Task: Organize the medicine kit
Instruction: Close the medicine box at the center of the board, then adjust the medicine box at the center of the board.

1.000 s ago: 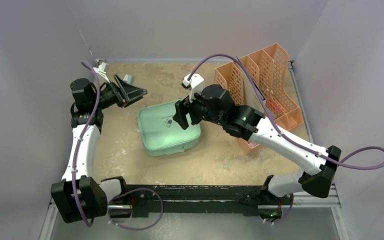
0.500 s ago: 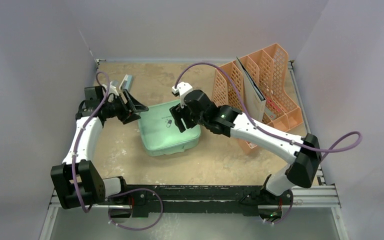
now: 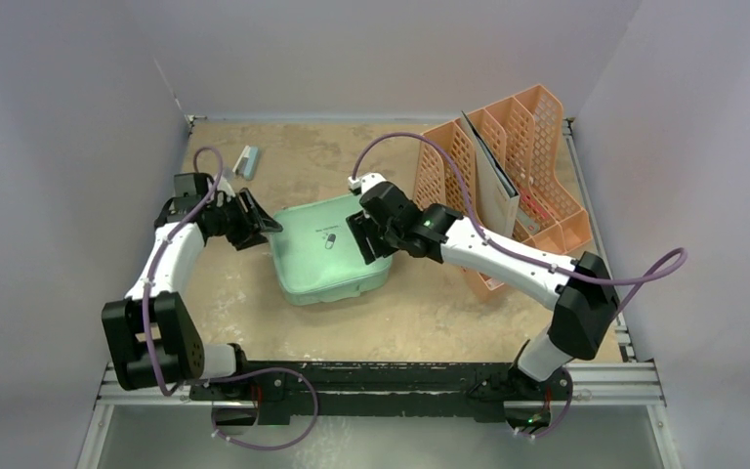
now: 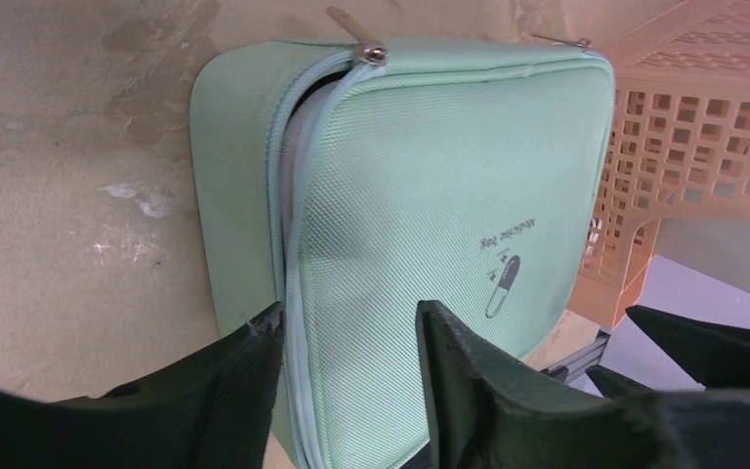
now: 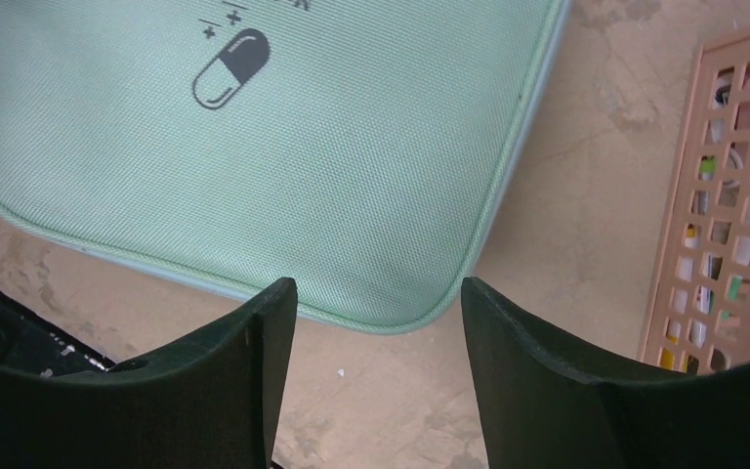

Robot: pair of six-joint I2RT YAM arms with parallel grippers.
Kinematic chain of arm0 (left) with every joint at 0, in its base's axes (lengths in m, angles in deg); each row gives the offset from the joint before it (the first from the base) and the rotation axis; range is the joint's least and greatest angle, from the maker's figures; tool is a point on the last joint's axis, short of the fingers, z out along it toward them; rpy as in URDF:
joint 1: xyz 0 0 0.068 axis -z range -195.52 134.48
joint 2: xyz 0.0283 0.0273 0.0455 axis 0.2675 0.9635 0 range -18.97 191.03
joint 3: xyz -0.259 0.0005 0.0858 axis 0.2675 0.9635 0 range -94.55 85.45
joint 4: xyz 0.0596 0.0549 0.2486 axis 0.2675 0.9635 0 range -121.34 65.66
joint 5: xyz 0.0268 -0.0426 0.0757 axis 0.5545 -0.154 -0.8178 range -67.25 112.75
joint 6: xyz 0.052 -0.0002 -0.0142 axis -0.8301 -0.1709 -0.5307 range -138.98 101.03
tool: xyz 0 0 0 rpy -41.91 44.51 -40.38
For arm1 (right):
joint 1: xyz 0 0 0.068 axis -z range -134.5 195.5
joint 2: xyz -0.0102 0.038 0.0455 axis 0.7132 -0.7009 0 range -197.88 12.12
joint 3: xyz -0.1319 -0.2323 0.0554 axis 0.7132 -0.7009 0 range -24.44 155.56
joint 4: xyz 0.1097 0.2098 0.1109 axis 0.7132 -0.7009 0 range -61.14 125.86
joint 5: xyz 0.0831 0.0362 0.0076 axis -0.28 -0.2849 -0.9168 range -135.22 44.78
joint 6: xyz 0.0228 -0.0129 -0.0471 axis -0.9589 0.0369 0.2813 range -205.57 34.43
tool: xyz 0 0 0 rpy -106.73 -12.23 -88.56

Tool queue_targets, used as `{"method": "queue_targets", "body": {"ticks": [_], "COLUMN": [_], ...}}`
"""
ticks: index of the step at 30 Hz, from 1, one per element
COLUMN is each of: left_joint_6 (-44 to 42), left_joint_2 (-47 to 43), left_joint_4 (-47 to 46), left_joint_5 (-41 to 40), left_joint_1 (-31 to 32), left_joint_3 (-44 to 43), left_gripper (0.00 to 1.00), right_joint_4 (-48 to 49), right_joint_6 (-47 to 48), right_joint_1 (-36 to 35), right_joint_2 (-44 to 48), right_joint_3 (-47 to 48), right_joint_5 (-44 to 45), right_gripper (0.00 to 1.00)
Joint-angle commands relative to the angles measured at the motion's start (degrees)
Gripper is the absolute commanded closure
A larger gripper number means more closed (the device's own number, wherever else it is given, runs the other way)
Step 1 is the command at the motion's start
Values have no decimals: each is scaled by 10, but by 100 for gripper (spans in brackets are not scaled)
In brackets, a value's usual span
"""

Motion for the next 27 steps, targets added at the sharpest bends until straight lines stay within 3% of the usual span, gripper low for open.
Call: {"method": "queue_targets", "body": {"ticks": [1, 5, 12, 18, 22, 27], "left_joint_6": [-31, -35, 3, 29, -13, -37], "left_joint_2": [37, 50, 69, 156, 200, 240], "left_joint_4": [2, 17, -22, -48, 1, 22], "left_joint_5": [10, 33, 23, 89, 60, 39], "left_joint_1": [1, 1, -7, -12, -12, -12], "left_joint_3": [-21, -42, -97, -153, -190, -195], "left_gripper": [54, 56, 48, 48, 49, 53], "right_joint_4": [-51, -103, -19, 120, 201, 222], "right_joint_6": [-49, -115, -321, -431, -462, -483], "right_joint_1": [5, 3, 3, 3, 3, 2], "right_joint_2": [19, 47, 121, 131, 127, 104], "right_joint_3": [2, 10, -85, -180, -213, -214], "right_joint_5": [-6, -22, -60, -80, -99, -91], "right_gripper": [35, 33, 29, 31, 32, 33]}}
